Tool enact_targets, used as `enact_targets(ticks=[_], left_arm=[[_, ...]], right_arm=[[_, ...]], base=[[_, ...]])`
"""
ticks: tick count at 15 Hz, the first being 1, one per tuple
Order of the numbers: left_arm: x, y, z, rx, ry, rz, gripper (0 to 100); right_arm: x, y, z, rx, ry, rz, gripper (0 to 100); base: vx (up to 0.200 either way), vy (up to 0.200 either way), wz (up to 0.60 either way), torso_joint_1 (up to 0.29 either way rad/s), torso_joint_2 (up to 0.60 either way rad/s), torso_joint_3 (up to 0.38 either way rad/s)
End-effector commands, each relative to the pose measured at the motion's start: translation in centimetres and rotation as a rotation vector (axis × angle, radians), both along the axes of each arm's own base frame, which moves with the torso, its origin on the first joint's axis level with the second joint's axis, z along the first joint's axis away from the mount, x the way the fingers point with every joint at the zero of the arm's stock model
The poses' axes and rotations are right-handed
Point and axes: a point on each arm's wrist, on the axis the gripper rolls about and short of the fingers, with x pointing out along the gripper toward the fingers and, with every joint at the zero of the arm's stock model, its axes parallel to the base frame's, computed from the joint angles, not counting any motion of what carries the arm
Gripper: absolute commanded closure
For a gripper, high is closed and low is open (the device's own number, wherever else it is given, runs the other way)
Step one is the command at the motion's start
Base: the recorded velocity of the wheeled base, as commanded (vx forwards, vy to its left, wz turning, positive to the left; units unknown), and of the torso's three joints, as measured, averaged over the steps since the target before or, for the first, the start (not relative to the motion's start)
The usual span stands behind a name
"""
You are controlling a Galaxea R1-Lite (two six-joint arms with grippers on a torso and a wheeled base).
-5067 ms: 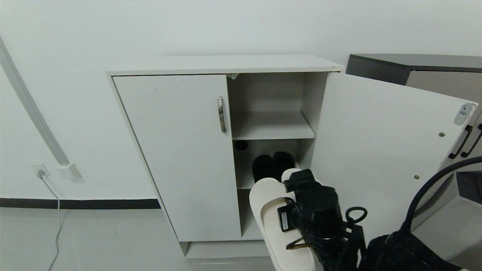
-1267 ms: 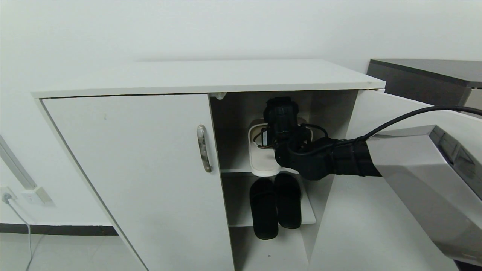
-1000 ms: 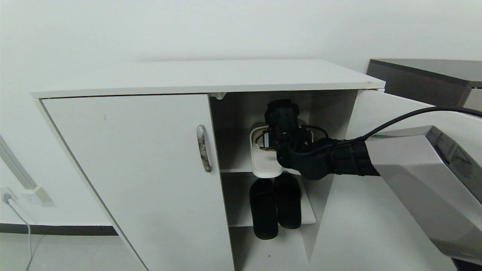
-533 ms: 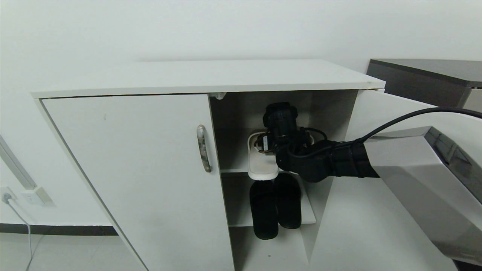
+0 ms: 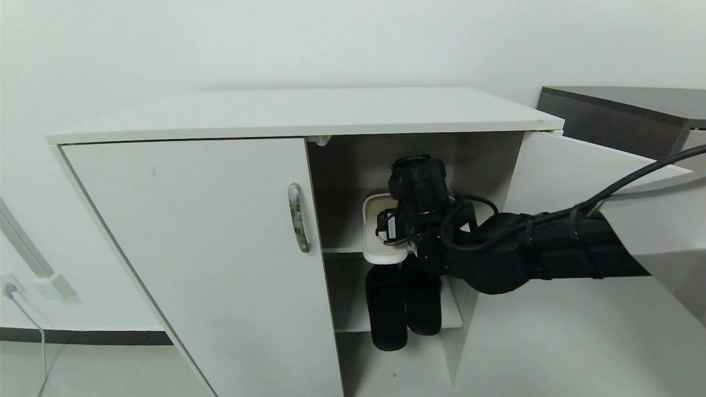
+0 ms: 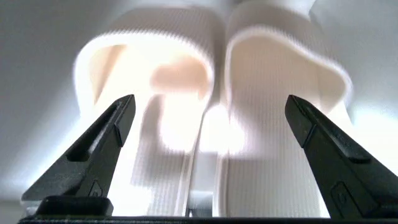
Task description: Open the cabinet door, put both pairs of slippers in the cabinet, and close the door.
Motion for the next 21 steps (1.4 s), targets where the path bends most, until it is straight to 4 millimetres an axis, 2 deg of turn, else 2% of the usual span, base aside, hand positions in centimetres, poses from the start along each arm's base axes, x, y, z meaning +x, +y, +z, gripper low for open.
enact_targets(ticks=[1,2,3,5,7,8,10,20,21], left_arm=[[0.0,0.0,0.0,0.000,0.001,0.000,100],[0.0,0.0,0.0,0.000,0.001,0.000,100],[0.0,0.0,0.0,0.000,0.001,0.000,100],[0.0,0.0,0.0,0.001,0.001,0.000,100],[0.0,0.0,0.0,0.001,0.001,0.000,100],[0.0,0.0,0.0,0.001,0.001,-0.002,100],[0.0,0.0,0.0,0.000,0.001,0.000,100],[0.0,0.0,0.0,0.000,0.001,-0.002,100],[0.0,0.0,0.0,0.000,0.001,-0.002,100]], right_arm=[[-3.4,-1.4,2.3,0.043,-0.007,0.037,0],[-5.4,-2.1,2.1,0.060,0.007,0.059,0],[-6.1,-2.2,2.0,0.063,0.008,0.070,0],[-9.0,-2.8,0.9,0.103,-0.019,0.159,0],[-10.0,-3.4,0.2,0.106,-0.019,0.176,0],[-10.3,-3.8,0.1,0.108,-0.016,0.186,100],[-10.8,-4.1,0.5,0.114,-0.022,0.194,100],[-11.3,-3.5,-0.2,0.096,-0.009,0.208,100],[-11.3,-3.5,-0.2,0.096,-0.009,0.208,100]], base=[[0.000,0.000,0.00,0.000,0.00,0.000],[0.000,0.000,0.00,0.000,0.00,0.000],[0.000,0.000,0.00,0.000,0.00,0.000],[0.000,0.000,0.00,0.000,0.00,0.000],[0.000,0.000,0.00,0.000,0.00,0.000],[0.000,0.000,0.00,0.000,0.00,0.000],[0.000,0.000,0.00,0.000,0.00,0.000],[0.000,0.000,0.00,0.000,0.00,0.000],[-0.200,0.000,0.00,0.002,0.00,0.002]])
